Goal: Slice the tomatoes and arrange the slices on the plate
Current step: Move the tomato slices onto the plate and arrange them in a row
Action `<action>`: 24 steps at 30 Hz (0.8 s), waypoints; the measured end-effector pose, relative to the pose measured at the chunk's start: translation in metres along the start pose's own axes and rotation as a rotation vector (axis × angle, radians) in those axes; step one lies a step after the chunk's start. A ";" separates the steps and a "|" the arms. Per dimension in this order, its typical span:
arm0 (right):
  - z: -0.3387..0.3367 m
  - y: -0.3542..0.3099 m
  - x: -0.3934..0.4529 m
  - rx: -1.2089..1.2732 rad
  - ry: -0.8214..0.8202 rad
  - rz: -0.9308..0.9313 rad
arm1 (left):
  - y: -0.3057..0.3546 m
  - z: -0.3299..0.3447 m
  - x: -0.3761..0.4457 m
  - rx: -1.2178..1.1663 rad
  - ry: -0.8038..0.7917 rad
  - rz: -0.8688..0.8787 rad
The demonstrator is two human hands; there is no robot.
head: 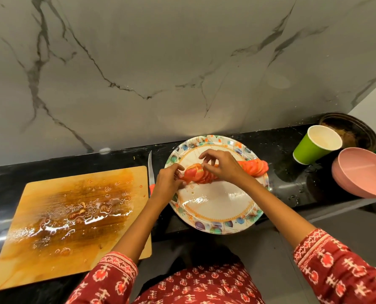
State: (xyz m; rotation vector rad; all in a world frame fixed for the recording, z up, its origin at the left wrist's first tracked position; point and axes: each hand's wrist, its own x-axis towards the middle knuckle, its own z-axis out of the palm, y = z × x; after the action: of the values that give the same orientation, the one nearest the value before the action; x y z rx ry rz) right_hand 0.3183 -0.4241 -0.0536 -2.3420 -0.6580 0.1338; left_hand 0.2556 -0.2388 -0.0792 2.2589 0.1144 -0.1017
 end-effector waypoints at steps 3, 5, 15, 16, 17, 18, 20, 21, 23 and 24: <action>0.006 -0.010 0.009 -0.016 -0.166 -0.024 | 0.004 -0.006 0.006 -0.058 0.008 0.030; 0.008 -0.015 0.014 -0.025 -0.193 -0.013 | 0.008 -0.007 0.014 -0.076 0.003 0.068; 0.019 -0.011 0.018 -0.196 -0.118 0.094 | 0.009 0.018 0.013 0.135 -0.037 0.118; 0.020 -0.010 0.018 -0.197 -0.087 0.079 | 0.007 0.020 0.012 0.157 -0.031 0.131; 0.019 -0.009 0.018 -0.183 -0.040 0.063 | 0.006 0.021 0.011 0.172 -0.024 0.140; 0.017 -0.008 0.018 -0.153 0.015 0.049 | 0.005 0.022 0.011 0.178 -0.021 0.142; 0.009 -0.005 0.016 -0.073 0.118 0.034 | 0.003 0.021 0.010 0.182 -0.025 0.136; 0.005 -0.003 0.014 -0.039 0.155 0.037 | 0.003 0.020 0.010 0.188 -0.029 0.129; -0.003 0.004 0.009 -0.003 0.192 0.057 | 0.003 0.019 0.009 0.195 -0.037 0.120; -0.005 0.009 0.007 0.002 0.198 0.070 | 0.003 0.019 0.009 0.187 -0.042 0.124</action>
State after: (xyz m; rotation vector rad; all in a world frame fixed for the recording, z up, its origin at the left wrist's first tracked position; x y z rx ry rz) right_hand 0.3300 -0.4293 -0.0547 -2.3391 -0.4789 -0.0653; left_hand 0.2640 -0.2552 -0.0896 2.4422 -0.0607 -0.0975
